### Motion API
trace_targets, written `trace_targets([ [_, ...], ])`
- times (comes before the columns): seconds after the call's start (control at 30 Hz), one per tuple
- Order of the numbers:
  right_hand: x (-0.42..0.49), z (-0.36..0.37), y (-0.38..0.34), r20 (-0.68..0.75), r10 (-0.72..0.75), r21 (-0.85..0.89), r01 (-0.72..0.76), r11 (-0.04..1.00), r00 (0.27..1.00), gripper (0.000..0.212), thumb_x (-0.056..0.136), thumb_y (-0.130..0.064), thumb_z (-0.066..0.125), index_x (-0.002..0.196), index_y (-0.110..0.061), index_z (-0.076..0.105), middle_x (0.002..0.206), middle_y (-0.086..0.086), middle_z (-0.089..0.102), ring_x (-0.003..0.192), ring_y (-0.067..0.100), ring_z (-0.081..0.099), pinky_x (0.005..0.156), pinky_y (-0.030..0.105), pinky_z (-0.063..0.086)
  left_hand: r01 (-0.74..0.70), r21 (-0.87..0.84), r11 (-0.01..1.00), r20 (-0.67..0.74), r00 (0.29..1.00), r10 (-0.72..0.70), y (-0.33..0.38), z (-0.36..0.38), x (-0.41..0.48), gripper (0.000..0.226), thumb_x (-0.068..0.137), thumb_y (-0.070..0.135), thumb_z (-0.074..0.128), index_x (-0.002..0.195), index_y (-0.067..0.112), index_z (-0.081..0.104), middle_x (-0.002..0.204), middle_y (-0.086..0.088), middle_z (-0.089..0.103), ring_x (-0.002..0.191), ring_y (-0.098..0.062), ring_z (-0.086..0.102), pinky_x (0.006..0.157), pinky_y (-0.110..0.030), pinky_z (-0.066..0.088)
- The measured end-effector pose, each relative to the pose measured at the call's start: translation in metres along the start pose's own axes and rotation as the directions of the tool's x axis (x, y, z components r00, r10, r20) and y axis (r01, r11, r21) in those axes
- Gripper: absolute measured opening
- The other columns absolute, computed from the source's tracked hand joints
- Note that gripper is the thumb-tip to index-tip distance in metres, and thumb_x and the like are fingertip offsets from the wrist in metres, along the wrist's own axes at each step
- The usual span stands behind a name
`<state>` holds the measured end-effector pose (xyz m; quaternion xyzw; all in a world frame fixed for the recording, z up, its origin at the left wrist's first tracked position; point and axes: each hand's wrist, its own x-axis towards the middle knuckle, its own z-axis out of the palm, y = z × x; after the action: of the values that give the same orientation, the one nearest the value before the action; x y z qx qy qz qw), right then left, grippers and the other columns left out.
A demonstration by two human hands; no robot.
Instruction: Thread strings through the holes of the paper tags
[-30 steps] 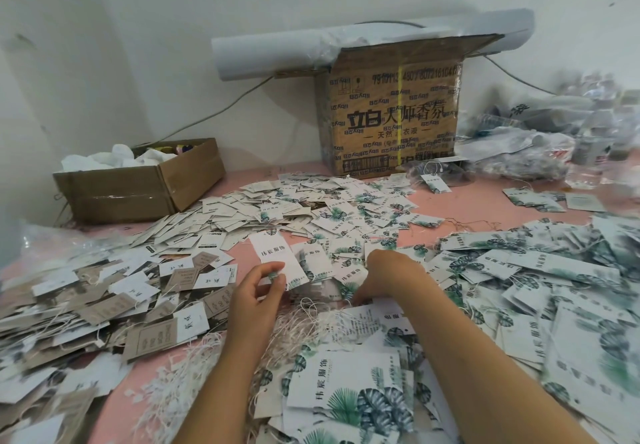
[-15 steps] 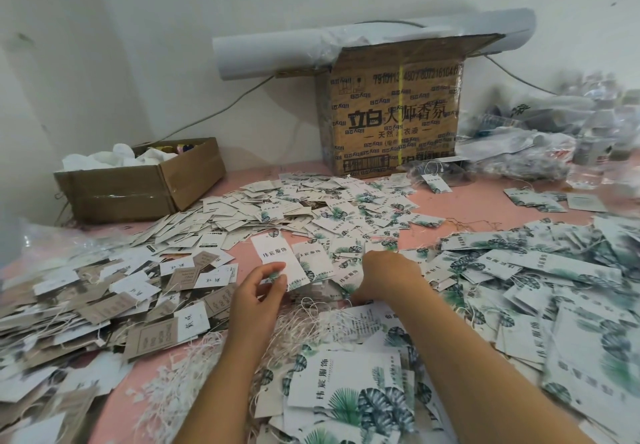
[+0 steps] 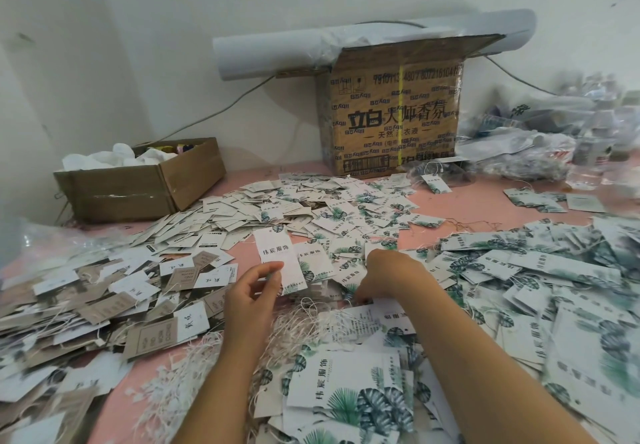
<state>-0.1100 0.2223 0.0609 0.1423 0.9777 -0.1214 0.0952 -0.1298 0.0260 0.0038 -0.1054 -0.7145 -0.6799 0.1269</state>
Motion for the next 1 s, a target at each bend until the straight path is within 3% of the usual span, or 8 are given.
trace_targets([
  [0.13,0.002,-0.001,0.001,0.005,-0.001,0.039,0.001,0.999,1.000,0.029,0.079,-0.029,0.066,0.070,-0.014,0.043,0.070,-0.001,0.050,0.071,0.019,0.052,0.063,0.028,0.044,0.007,-0.075,0.997,-0.061,0.998,-0.012,0.003,-0.002,0.003,0.020,0.086,0.011,0.066,0.090,0.030,0.071,0.069,0.015,0.068,0.059,-0.006,0.051,0.050,-0.011,0.045],
  [0.33,0.005,-0.007,0.008,-0.017,-0.005,0.132,0.007,0.991,1.000,0.034,0.077,-0.035,0.069,0.069,-0.013,0.045,0.067,0.000,0.047,0.058,0.015,0.045,0.049,0.024,0.037,-0.004,-0.210,0.978,-0.092,0.996,-0.016,0.019,-0.003,0.008,0.044,0.077,-0.002,0.070,0.082,0.042,0.070,0.107,0.007,0.066,0.088,-0.006,0.066,0.070,-0.022,0.052],
  [0.43,0.006,-0.008,0.010,-0.108,0.003,0.200,0.018,0.980,0.994,0.038,0.079,-0.038,0.069,0.066,-0.012,0.043,0.064,0.000,0.045,0.055,0.013,0.042,0.046,0.023,0.033,0.002,-0.200,0.980,-0.058,0.998,-0.013,0.024,-0.002,0.008,0.049,0.074,-0.006,0.071,0.086,0.042,0.068,0.111,0.002,0.061,0.086,-0.009,0.066,0.069,-0.028,0.055],
  [0.6,0.003,-0.013,0.005,-0.279,-0.057,0.313,0.147,0.938,0.959,0.037,0.081,-0.042,0.066,0.069,-0.010,0.050,0.058,0.001,0.046,0.051,0.014,0.042,0.050,0.026,0.041,0.013,-0.118,0.993,0.048,0.999,-0.007,0.026,0.003,0.006,0.045,0.076,-0.008,0.068,0.094,0.033,0.063,0.101,0.004,0.060,0.066,0.001,0.067,0.052,-0.015,0.051],
  [0.73,-0.004,-0.017,-0.006,-0.312,-0.160,0.447,0.293,0.845,0.936,0.052,0.078,-0.040,0.069,0.104,0.005,0.064,0.052,0.003,0.048,0.044,0.014,0.038,0.047,0.023,0.032,-0.027,0.008,1.000,0.086,0.996,0.026,0.028,0.008,0.005,0.014,0.087,0.019,0.064,0.099,0.026,0.066,0.095,0.009,0.059,0.058,0.007,0.060,0.049,-0.012,0.047],
  [0.87,-0.012,-0.018,-0.016,-0.249,-0.332,0.456,0.413,0.789,0.910,0.051,0.075,-0.043,0.072,0.086,0.007,0.066,0.067,0.014,0.063,0.047,0.015,0.036,0.050,0.023,0.030,-0.020,0.062,0.998,0.101,0.995,0.013,0.033,0.010,0.001,0.036,0.074,0.061,0.048,0.089,0.033,0.066,0.074,0.018,0.058,0.059,0.018,0.051,0.052,-0.014,0.048],
  [0.93,-0.015,-0.018,-0.022,-0.240,-0.388,0.412,0.455,0.789,0.890,0.047,0.072,-0.043,0.074,0.071,0.002,0.065,0.051,0.003,0.044,0.044,0.013,0.029,0.047,0.024,0.023,-0.005,0.068,0.998,0.086,0.996,0.000,0.036,0.010,0.001,0.040,0.071,0.065,0.050,0.080,0.029,0.064,0.065,0.017,0.060,0.057,0.011,0.054,0.052,-0.012,0.045],
  [1.0,-0.016,-0.018,-0.028,-0.230,-0.423,0.361,0.480,0.799,0.876,0.043,0.070,-0.047,0.075,0.074,-0.004,0.070,0.047,-0.005,0.043,0.039,0.008,0.033,0.044,0.022,0.025,0.013,0.068,0.998,0.063,0.998,-0.018,0.037,0.011,0.002,0.041,0.076,0.056,0.058,0.077,0.016,0.063,0.064,0.006,0.064,0.058,-0.005,0.058,0.051,-0.019,0.048],
])
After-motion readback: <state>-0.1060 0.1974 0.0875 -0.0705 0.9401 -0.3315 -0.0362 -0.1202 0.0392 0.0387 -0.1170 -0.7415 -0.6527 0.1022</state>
